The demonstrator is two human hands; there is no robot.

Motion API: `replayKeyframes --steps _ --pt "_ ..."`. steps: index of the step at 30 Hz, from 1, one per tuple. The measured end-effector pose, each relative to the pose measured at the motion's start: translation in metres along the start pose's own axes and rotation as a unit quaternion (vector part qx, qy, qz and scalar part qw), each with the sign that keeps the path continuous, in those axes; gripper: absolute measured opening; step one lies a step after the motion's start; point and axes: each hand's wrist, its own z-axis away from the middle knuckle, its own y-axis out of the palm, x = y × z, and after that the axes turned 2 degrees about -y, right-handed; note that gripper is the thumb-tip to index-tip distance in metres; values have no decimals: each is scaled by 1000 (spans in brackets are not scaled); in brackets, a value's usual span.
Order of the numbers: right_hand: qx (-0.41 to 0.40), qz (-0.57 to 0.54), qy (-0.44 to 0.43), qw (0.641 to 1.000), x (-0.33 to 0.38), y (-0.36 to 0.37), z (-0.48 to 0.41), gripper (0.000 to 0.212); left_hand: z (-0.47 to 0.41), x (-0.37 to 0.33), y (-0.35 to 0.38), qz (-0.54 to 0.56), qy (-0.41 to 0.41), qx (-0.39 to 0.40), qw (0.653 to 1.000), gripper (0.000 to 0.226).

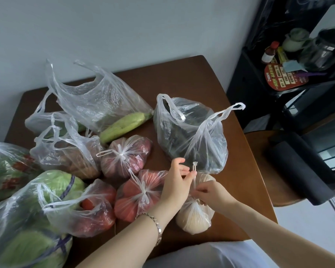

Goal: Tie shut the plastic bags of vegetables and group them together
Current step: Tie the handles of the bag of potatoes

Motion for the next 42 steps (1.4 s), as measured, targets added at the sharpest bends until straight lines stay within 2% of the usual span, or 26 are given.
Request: replayKeyframes --steps 3,6,9,14,19,24,26,28,31,35,37,39,41,42 --pt "-4 -73 23 997 0 -1 0 30 10 16 -5 -108 40 27 993 25" --pt "-8 -103 34 994 0 -3 -1 25 17 25 -10 -137 62 73 986 19" --pt "-33 -93 27 995 0 -5 -2 23 18 27 -12 -171 60 99 978 19" --pt "-62 -22 -13 998 4 -2 1 26 20 32 -6 -205 3 71 976 14" --pt "-82 -34 -33 996 4 0 3 13 18 33 -2 -120 -19 93 988 21" --pt "-110 -105 1 988 5 1 4 5 18 36 0 -64 -27 89 994 12" --pt "-105 -108 8 989 3 2 6 20 17 35 0 -57 -52 102 992 10" --pt "-89 -68 -31 993 1 1 10 26 15 37 0 -47 -73 113 990 13" --pt "-67 66 -120 988 -2 2 12 22 14 35 -2 -36 -93 135 986 10" --pt "-61 268 -205 939 -1 6 9 38 15 31 -3 -25 -96 146 984 23" --pt "-65 338 -193 919 -2 10 5 44 18 29 -3 -23 -107 141 984 31" --pt "-78 355 -165 917 -6 15 -5 43 18 30 -3 -20 -114 137 984 32" --pt "-79 352 -161 919 5 14 -1 37 17 31 -4 -32 -113 134 984 24" --pt "-66 325 -155 930 9 13 0 27 16 32 -4 -47 -110 133 984 16"
